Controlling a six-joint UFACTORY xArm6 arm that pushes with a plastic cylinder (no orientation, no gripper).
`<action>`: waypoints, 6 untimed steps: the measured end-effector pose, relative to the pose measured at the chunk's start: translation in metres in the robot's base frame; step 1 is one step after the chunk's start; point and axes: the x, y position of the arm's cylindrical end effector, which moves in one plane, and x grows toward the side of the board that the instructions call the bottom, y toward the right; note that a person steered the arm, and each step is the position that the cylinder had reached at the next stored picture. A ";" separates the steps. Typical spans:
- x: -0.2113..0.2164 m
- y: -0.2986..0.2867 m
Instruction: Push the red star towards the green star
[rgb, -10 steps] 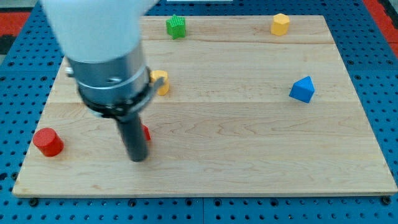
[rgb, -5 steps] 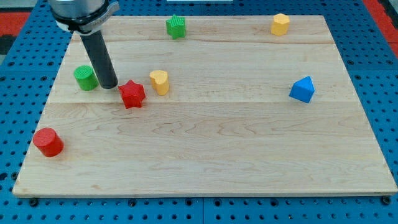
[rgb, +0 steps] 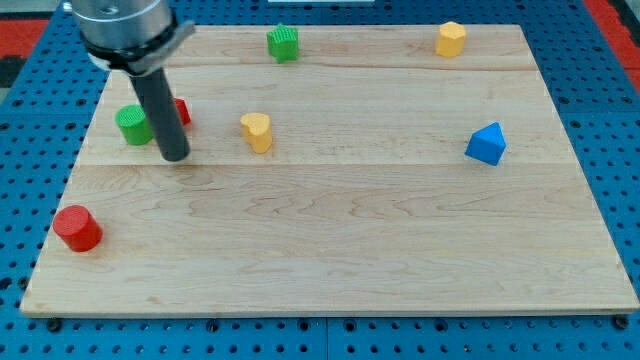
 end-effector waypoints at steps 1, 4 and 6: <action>-0.043 -0.024; -0.154 0.042; -0.126 -0.005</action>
